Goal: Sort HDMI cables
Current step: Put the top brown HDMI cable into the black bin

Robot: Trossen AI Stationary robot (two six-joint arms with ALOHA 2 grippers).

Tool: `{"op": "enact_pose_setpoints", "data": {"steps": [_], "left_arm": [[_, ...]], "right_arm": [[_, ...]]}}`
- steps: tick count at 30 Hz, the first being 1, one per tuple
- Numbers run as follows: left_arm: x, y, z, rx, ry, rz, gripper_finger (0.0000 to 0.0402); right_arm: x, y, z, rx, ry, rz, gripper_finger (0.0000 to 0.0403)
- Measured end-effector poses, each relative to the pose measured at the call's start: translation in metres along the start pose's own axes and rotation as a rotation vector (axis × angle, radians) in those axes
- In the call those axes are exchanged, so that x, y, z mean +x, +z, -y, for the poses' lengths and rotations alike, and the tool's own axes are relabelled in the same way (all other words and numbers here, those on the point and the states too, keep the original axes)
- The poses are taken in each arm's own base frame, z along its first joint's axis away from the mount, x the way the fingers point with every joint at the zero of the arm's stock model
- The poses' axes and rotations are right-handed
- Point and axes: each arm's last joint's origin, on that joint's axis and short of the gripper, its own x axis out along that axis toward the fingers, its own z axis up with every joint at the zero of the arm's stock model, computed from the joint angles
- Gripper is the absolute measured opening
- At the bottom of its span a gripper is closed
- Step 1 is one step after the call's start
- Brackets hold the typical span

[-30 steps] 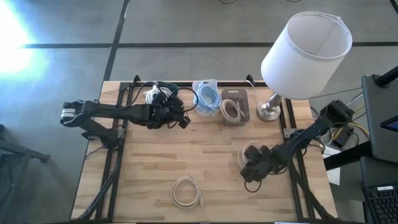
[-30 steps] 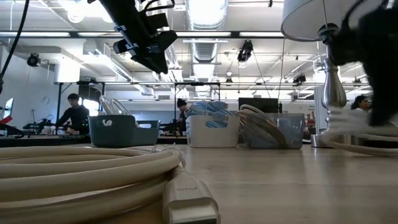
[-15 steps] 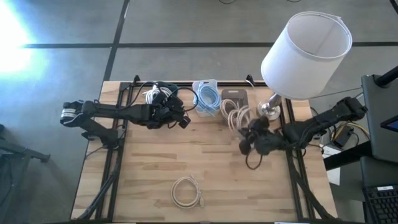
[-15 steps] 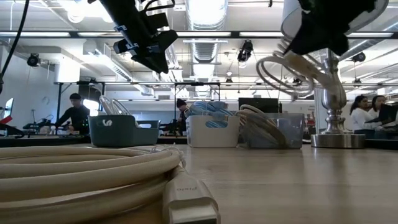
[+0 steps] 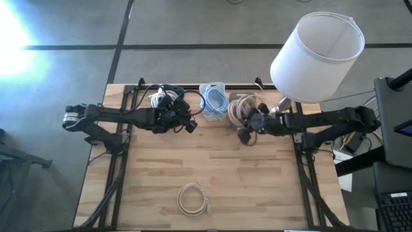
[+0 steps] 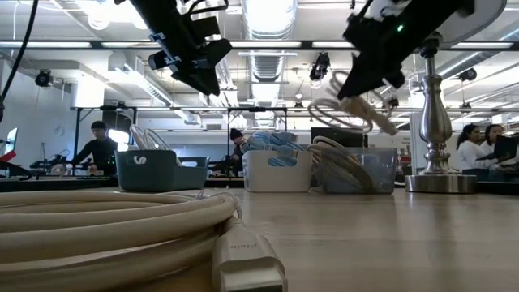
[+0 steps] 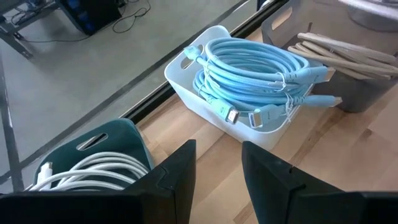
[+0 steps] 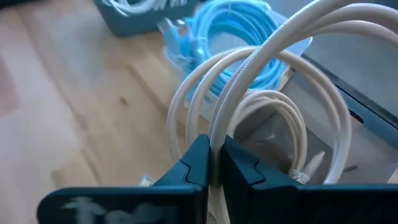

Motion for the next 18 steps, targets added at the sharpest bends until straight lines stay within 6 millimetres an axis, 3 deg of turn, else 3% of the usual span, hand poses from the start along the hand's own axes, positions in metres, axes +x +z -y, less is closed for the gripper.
{"op": "enact_pose_setpoints", "data": {"steps": [9, 18], "left_arm": [[0.000, 0.000, 0.000, 0.002, 0.000, -0.001, 0.0133], [0.000, 0.000, 0.000, 0.027, 0.001, -0.002, 0.0133]], "right_arm": [[0.052, 0.004, 0.033, 0.072, -0.006, -0.146, 0.0023], [0.086, 0.003, 0.042, -0.012, 0.020, -0.151, 0.0024]]}}
